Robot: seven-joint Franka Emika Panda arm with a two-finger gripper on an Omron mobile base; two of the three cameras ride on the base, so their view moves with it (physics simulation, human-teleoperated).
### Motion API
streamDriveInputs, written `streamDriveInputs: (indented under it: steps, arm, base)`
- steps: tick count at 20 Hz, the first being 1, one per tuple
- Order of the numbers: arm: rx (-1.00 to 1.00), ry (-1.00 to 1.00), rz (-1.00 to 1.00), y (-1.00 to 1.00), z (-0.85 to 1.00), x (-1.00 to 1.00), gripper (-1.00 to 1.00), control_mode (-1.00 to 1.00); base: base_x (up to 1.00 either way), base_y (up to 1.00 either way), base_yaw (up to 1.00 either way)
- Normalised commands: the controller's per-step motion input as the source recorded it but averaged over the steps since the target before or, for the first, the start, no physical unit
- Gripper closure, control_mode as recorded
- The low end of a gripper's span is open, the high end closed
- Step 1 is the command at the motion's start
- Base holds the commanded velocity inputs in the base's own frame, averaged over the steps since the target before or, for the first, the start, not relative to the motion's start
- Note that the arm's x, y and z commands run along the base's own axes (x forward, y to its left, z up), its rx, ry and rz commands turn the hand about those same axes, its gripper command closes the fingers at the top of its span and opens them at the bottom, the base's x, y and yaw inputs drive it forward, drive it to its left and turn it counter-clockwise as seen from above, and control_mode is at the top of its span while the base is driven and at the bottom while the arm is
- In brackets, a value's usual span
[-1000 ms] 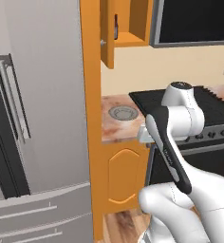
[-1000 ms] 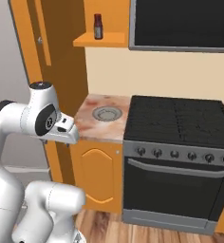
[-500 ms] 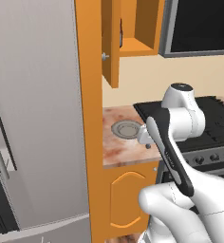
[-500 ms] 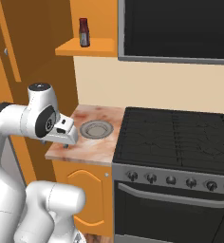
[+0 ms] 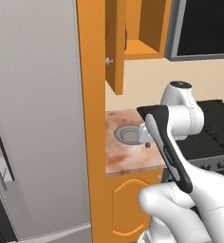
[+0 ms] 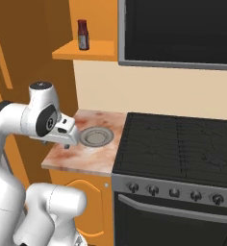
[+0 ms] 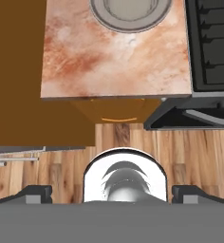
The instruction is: Move the hot dog bun to the plate on the dining table and place the condiment next to that plate. Then navigate to the fridge and take the sausage and place it on the plate as well.
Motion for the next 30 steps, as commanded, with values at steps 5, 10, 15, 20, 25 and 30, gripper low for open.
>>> streamDriveInputs:
  steps: [5,10,15,20,25,30]
  arm:
    - [0.00,-0.25,0.04,-0.01,0.39,-0.21,-1.00,-1.00]
    - [0.00,-0.75,0.03,-0.14,0.88,-0.56,-1.00,-1.00]
    - [0.03,-0.52,0.04,-0.25,0.84,0.07,-1.00,-1.00]
    - [0.06,-0.13,0.06,-0.03,0.81,0.76,-1.00,-1.00]
    - [0.05,-0.05,0.03,0.00,0.88,0.62,-1.00,-1.00]
    - [0.05,-0.01,0.02,0.00,0.73,0.59,-1.00,-1.00]
  base:
    - [0.08,0.00,0.00]
    - [0.00,0.00,0.00]
    - [0.00,0.00,0.00]
    - [0.00,0.00,0.00]
    - [0.00,0.00,0.00]
    - [0.00,0.00,0.00]
